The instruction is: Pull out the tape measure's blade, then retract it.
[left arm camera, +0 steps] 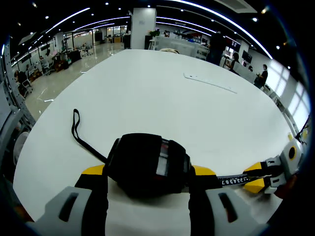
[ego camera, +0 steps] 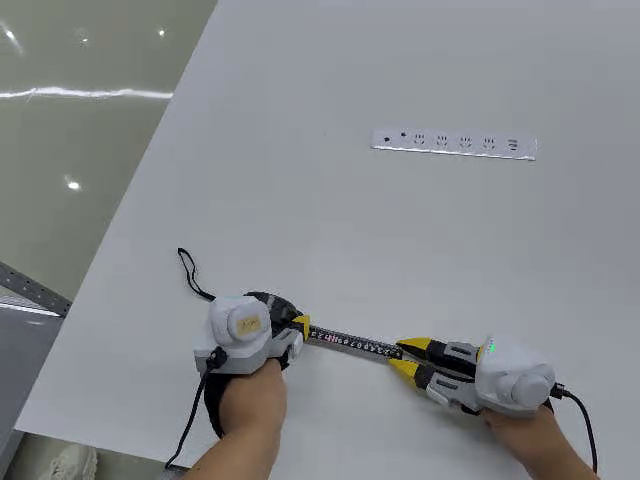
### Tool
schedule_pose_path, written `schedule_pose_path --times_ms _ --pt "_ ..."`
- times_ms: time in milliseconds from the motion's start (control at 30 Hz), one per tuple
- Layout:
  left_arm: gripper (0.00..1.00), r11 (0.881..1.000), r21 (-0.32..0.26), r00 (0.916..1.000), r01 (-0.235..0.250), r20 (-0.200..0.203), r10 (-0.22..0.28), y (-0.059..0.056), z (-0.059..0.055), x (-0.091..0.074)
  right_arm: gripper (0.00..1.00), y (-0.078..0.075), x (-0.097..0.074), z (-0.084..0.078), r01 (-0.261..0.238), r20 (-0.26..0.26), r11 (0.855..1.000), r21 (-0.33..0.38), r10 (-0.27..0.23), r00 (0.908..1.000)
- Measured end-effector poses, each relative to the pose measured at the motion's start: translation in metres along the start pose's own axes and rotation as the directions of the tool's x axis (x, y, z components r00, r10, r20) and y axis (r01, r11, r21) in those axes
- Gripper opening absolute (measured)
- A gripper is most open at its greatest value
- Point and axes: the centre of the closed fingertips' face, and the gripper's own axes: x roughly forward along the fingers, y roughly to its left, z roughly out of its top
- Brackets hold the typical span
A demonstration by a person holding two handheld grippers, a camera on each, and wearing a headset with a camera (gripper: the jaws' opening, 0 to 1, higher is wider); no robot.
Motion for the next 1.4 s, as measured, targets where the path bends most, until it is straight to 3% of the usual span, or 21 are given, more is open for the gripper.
schedule_pose_path --times_ms 1400 --pt "0.64 1.000 -0.008 0.9999 0.011 -0.003 -0.011 0.000 -0.001 0.001 0.13 0.010 0.043 0.010 -0.044 -0.008 0.999 -0.023 0.043 0.9990"
